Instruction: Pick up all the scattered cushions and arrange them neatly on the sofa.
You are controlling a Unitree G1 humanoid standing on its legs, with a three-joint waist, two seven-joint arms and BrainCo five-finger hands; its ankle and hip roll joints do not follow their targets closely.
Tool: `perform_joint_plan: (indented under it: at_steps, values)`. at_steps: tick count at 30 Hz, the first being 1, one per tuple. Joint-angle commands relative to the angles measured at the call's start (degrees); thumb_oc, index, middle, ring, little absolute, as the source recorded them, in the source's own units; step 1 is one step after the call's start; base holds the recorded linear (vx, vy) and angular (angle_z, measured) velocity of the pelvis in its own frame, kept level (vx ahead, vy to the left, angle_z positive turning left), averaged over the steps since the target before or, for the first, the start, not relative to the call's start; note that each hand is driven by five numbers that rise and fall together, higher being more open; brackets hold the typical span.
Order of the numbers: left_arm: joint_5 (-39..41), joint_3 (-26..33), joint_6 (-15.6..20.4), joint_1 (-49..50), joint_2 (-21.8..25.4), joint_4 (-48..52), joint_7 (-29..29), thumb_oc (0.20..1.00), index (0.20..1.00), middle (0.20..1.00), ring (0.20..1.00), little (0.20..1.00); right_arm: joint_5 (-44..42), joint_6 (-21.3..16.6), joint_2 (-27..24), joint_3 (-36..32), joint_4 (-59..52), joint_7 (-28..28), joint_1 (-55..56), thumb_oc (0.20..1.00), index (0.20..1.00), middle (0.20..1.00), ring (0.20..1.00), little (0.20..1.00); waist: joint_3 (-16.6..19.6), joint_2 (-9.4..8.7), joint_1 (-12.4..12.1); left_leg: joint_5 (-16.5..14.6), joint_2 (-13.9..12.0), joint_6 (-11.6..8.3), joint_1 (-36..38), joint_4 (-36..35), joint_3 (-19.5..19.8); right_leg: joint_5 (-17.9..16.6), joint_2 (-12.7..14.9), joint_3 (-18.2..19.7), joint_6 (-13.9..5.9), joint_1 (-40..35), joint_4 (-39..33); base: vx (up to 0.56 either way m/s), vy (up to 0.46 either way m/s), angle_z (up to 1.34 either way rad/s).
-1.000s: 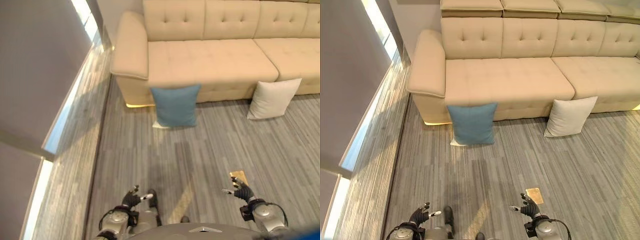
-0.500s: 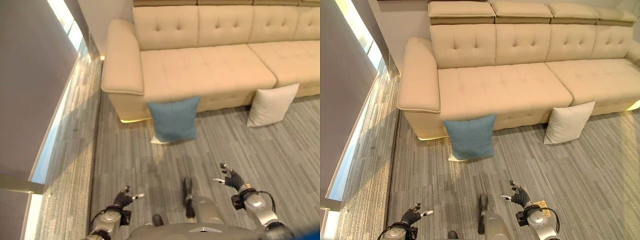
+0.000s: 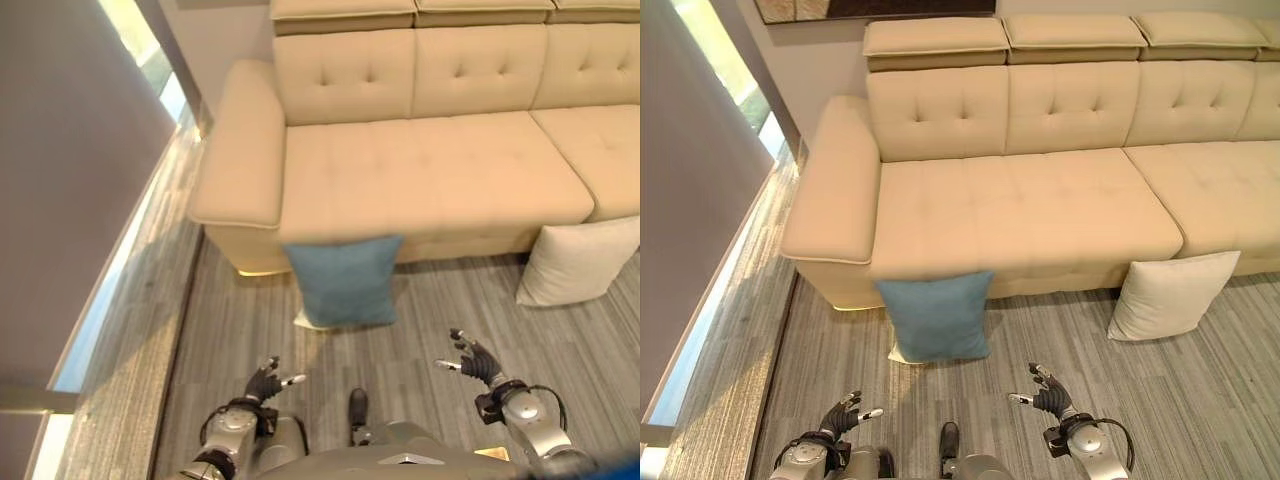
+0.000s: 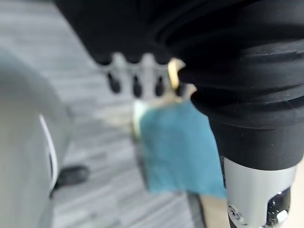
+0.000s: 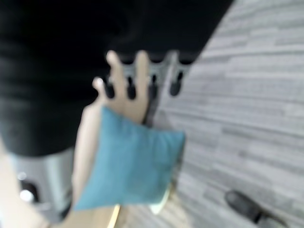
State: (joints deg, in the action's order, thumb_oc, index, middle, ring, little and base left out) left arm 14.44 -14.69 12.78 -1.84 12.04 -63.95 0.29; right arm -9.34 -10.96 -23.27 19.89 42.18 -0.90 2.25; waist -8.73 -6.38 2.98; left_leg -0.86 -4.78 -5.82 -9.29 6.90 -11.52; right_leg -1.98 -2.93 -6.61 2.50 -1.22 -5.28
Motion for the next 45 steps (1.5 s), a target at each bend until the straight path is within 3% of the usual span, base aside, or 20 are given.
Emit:
perform_joint_plan:
  at_steps: [1,5,8,10,15,17,21,22,25,26,30,31,33,35,36,38,39,41,45]
  values:
    - [1.43,-0.83,1.52,0.45,0.30,0.52,0.63,1.000,1.000,1.000,1.000,1.000,-0.47,-2.10,-1.72,-0.70,-1.30,0.83,-0.40,1.000,1.000,1.000,1.000,1.000,-0.26,1.90,-1.68,5.71,0.40,2.41,-2.13,-3.07,3.94,6.85,2.19,3.17,-4.75,-2.44,5.59,0.27,0.084,-0.37]
    - [1.44,-0.02,1.13,1.49,0.19,-0.85,0.05,1.000,1.000,1.000,1.000,1.000,0.01,-2.02,-1.46,-0.68,-1.41,0.51,0.06,1.000,1.000,1.000,1.000,1.000,0.76,2.49,-2.08,5.92,1.01,2.88,0.01,-5.31,3.64,9.37,2.47,3.62,-5.24,-3.81,8.33,0.28,0.138,-0.36]
    - [1.30,0.09,1.11,1.74,0.24,-0.98,-0.04,1.000,1.000,1.000,1.000,1.000,0.19,-2.01,-1.29,-0.75,-2.12,0.37,-0.05,1.000,1.000,1.000,1.000,1.000,1.18,2.34,-2.52,4.61,1.98,3.59,0.29,-4.26,2.55,10.11,3.63,3.75,-6.00,-3.83,10.46,0.15,0.128,-0.40]
    - [1.29,0.48,1.16,1.82,0.67,-0.50,0.03,1.000,1.000,1.000,1.000,1.000,0.73,-2.09,-0.74,-0.50,-1.90,0.51,-0.69,1.000,1.000,1.000,1.000,1.000,1.38,2.04,-3.15,1.98,3.57,5.32,0.85,-2.77,1.54,10.22,5.47,3.95,-7.49,-2.75,14.37,0.21,0.192,-0.44]
    - [1.82,1.08,1.27,1.46,2.20,0.70,0.41,1.000,1.000,1.000,1.000,1.000,0.37,-1.94,-0.22,0.20,-2.27,0.20,-1.76,1.000,1.000,1.000,1.000,1.000,0.67,1.84,-3.15,-0.11,5.22,7.62,2.93,-2.62,1.51,4.71,6.87,4.98,-10.00,3.16,24.19,0.13,0.106,-0.19]
    - [1.88,1.18,1.29,1.33,2.46,0.90,0.47,1.000,1.000,1.000,1.000,1.000,0.28,-2.02,-0.01,0.42,-2.13,0.25,-2.13,1.000,1.000,1.000,1.000,1.000,0.60,1.95,-3.26,-0.34,5.46,7.87,3.33,-2.91,1.52,4.23,6.96,4.74,-10.26,3.92,24.67,0.10,0.042,0.02]
    - [2.19,1.33,1.61,1.03,2.83,0.79,0.52,1.000,1.000,1.000,1.000,1.000,-0.15,-2.24,0.02,1.25,-2.19,0.20,-2.63,1.000,1.000,1.000,1.000,1.000,0.42,2.77,-2.22,-0.35,6.39,7.83,6.98,-6.31,3.70,5.37,2.42,5.89,-8.36,8.97,19.74,0.18,0.016,-0.07]
    - [1.58,0.68,1.68,0.34,2.99,0.92,0.63,1.000,1.000,1.000,1.000,1.000,-0.14,-2.29,-0.48,1.57,-3.07,0.38,-2.78,1.000,1.000,1.000,1.000,1.000,-0.71,2.55,-1.25,-0.84,7.22,7.85,8.53,-7.30,5.14,3.64,1.28,5.22,-7.91,11.19,14.92,0.16,-0.075,0.10]
    - [0.38,0.00,1.77,-0.14,2.73,0.08,0.12,1.000,1.000,1.000,1.000,1.000,-0.08,-2.22,-0.69,1.10,-3.14,0.23,-2.22,1.000,1.000,1.000,1.000,1.000,-0.77,2.16,-0.49,-1.44,8.01,7.59,8.88,-6.68,6.12,3.38,1.75,5.91,-7.65,9.21,10.87,0.10,-0.079,0.66]
    - [-0.34,-0.59,1.67,-0.76,2.16,-0.12,0.07,1.000,1.000,1.000,1.000,1.000,-0.12,-2.60,-1.29,0.06,-3.72,0.31,-1.23,1.000,1.000,1.000,1.000,1.000,-0.40,2.09,0.03,-2.01,7.99,6.45,8.32,-5.77,5.20,3.22,1.97,5.85,-6.98,7.77,9.15,0.06,-0.114,1.02]
    - [-0.36,-1.48,1.59,-1.19,1.68,0.67,-0.13,1.000,1.000,1.000,1.000,1.000,-0.65,-2.62,-2.05,-0.81,-3.60,0.91,-0.38,1.000,1.000,1.000,1.000,1.000,-0.88,1.29,1.03,-3.77,6.46,4.12,4.01,3.30,1.36,2.63,3.95,3.05,-6.07,5.59,6.91,0.03,-0.068,0.93]
    - [-0.16,-2.01,1.50,-1.41,1.25,1.12,-0.15,1.000,1.000,1.000,1.000,1.000,-0.93,-2.44,-2.28,-1.06,-2.91,1.08,-0.34,1.000,1.000,1.000,1.000,1.000,-1.03,0.62,1.62,-3.29,3.00,3.20,1.89,6.42,-2.07,2.83,5.39,1.78,-5.87,3.95,5.64,0.02,0.011,0.87]
    - [-0.21,-1.96,1.48,-1.20,1.21,1.34,-0.27,1.000,1.000,1.000,1.000,1.000,-0.84,-2.35,-2.27,-0.97,-2.42,1.07,-0.33,1.000,1.000,1.000,1.000,1.000,-0.88,0.74,1.64,-3.05,1.37,3.18,2.20,5.45,-3.27,3.04,5.58,1.29,-5.87,3.26,5.21,0.08,0.055,0.39]
    - [-0.47,-1.87,1.41,-0.53,1.38,1.19,-0.18,1.000,1.000,1.000,1.000,1.000,-0.46,-2.15,-2.16,-0.55,-2.44,0.84,-0.10,1.000,1.000,1.000,1.000,1.000,-0.18,0.92,1.12,-0.11,-1.56,2.65,2.78,0.63,-1.49,3.75,5.79,0.91,-6.09,2.80,5.45,0.15,0.096,0.21]
    - [-0.47,-1.87,1.41,-0.53,1.38,1.19,-0.18,1.000,1.000,1.000,1.000,1.000,-0.46,-2.15,-2.16,-0.55,-2.44,0.84,-0.10,1.000,1.000,1.000,1.000,1.000,-0.19,0.91,1.13,-0.08,-1.55,2.65,2.80,0.59,-1.49,3.75,5.79,0.91,-6.09,2.78,5.45,0.11,0.086,0.02]
    - [-0.50,-2.23,1.50,-0.80,1.41,1.38,0.19,1.000,1.000,1.000,1.000,1.000,-0.35,-2.06,-2.37,-0.47,-2.92,0.91,-0.09,1.000,1.000,1.000,1.000,1.000,0.03,1.48,0.80,4.46,-5.99,1.31,2.21,-3.79,1.94,5.98,6.26,1.07,-6.30,2.64,6.22,0.18,0.184,-0.05]
    - [-0.28,-2.34,1.54,-0.88,1.45,1.54,0.24,1.000,1.000,1.000,1.000,1.000,-0.40,-2.05,-2.43,-0.55,-2.90,0.96,-0.10,1.000,1.000,1.000,1.000,1.000,0.00,1.68,0.90,5.10,-6.82,0.92,2.28,-4.49,2.75,6.55,6.38,1.15,-6.40,2.39,6.36,0.15,0.162,-0.06]
    - [-0.11,-2.48,1.54,-0.90,1.37,1.75,0.23,1.000,1.000,1.000,1.000,1.000,-0.42,-1.99,-2.41,-0.65,-2.87,0.90,-0.12,1.000,1.000,1.000,1.000,1.000,0.01,1.88,1.03,5.51,-7.33,0.51,2.54,-4.85,2.87,6.87,6.61,1.26,-6.53,2.10,6.54,0.15,0.187,-0.09]
    - [-0.55,-2.91,1.34,-0.50,1.51,1.38,-0.12,1.000,1.000,1.000,1.000,1.000,-0.02,-1.41,-2.07,-1.00,-2.70,0.24,-0.02,1.000,1.000,1.000,1.000,1.000,0.40,2.61,0.83,3.50,-5.12,0.73,2.32,-3.09,3.25,7.13,9.60,2.89,-7.89,0.18,8.00,0.23,0.321,-0.19]
